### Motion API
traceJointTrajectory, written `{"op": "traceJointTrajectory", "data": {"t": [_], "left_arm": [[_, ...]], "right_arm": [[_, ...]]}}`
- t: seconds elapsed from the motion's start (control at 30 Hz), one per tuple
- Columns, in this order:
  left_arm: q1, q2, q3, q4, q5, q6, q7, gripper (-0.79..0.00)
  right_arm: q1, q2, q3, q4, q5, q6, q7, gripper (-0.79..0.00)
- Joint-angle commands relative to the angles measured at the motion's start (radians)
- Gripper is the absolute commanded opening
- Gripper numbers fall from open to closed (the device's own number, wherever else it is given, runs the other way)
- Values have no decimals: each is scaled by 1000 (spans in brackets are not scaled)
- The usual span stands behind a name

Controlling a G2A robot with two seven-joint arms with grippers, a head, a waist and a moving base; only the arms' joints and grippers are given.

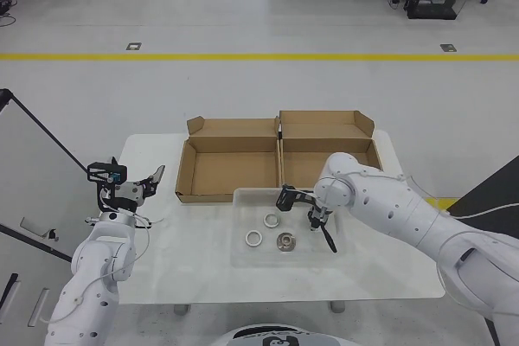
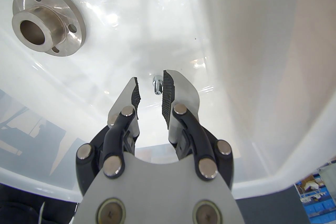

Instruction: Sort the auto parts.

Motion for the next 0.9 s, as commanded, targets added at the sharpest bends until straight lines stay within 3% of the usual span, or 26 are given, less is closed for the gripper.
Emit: {"op": "traceJointTrajectory", "data": {"t": [0.0, 0.43, 0.47, 0.5, 0.53, 0.87], "left_arm": [[0, 0, 0, 0, 0, 0, 0, 0], [0, 0, 0, 0, 0, 0, 0, 0], [0, 0, 0, 0, 0, 0, 0, 0], [0, 0, 0, 0, 0, 0, 0, 0], [0, 0, 0, 0, 0, 0, 0, 0], [0, 0, 0, 0, 0, 0, 0, 0]], "right_arm": [[-3, 2, 6, -4, -4, 3, 0, -573], [-31, 14, 39, -25, -23, 3, 4, -588], [-33, 14, 40, -24, -24, 3, 5, -616], [-33, 14, 41, -24, -25, 3, 6, -742], [-34, 13, 43, -23, -26, 4, 7, -785], [-39, 15, 64, -49, -42, 14, 27, -785]]}}
